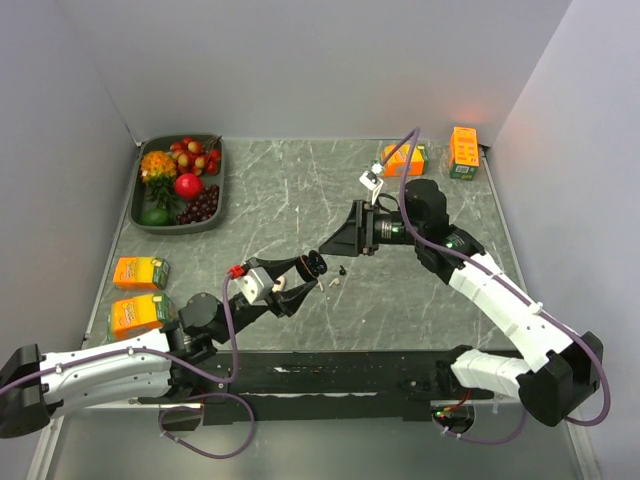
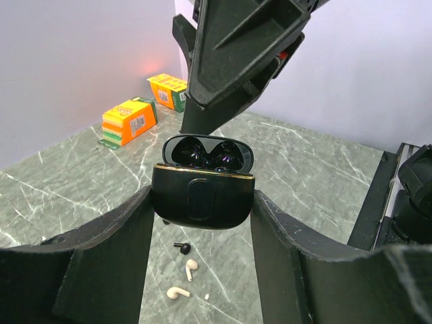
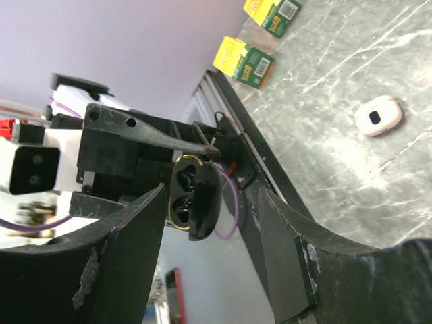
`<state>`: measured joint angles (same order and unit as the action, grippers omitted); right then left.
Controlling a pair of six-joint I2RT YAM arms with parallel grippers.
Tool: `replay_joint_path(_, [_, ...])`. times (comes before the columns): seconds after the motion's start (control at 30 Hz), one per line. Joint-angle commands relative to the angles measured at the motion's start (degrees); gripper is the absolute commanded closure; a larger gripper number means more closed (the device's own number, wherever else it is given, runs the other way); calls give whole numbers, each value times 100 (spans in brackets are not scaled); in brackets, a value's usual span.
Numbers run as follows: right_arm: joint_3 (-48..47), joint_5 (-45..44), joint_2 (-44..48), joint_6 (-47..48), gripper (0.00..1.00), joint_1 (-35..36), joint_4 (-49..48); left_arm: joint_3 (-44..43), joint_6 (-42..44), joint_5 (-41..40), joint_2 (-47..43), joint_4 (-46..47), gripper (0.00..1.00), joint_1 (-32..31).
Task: Insert the wireless bluetooth earbuds into the charging case
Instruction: Open the charging case, then adjust the charging case on the charging case.
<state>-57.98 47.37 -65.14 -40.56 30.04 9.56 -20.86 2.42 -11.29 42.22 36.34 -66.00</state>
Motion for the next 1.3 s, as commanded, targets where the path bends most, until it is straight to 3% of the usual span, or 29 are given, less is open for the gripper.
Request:
replay_joint_path(0.0, [-355,-395,2,662,37,238,696,-137,48,48,85,304,99,-10])
replay_joint_path(0.3, [-750,-958,-200,1067,47,608,1346,-208,84,83,296,339,99,-10])
replay_joint_path(0.43, [-829,-1020,-297,1137,63,643,1478,-225,84,109,357,365,99,-10])
replay_joint_path(0.7, [-707,-1002,-297,1120,84,661,1391,-225,14,153,401,401,99,-18])
replay_joint_path(0.77, [-698,-1037,-280,1172,95,661,1399,-243,-22,153,410,392,99,-18])
replay_joint_path(0.83, [-741,-1151,-218,1278,100,661,1504,-260,-92,171,393,313,87,-10])
replay_joint_path(0.87, [-776,-1204,-201,1400,100,670,1566,-304,-118,171,375,234,77,-10])
replay_joint_path(0.9, [-829,-1230,-131,1488,100,652,1618,-330,-179,206,358,146,57,-18])
replay_joint_path(0.97, [-899,-1397,-43,1725,100,652,1803,-374,-206,224,244,-82,42,-18])
replay_joint_path(1.0, [-987,-1432,19,1813,100,661,1864,-375,-198,241,191,-135,10,-10])
replay_joint_path(1.03, [-1040,-1468,37,1884,100,661,1996,-383,-415,250,77,-310,4,-18])
replay_joint_path(1.27, [-1479,-1572,204,2718,100,670,2427,-603,-785,188,-354,-1339,4,-10])
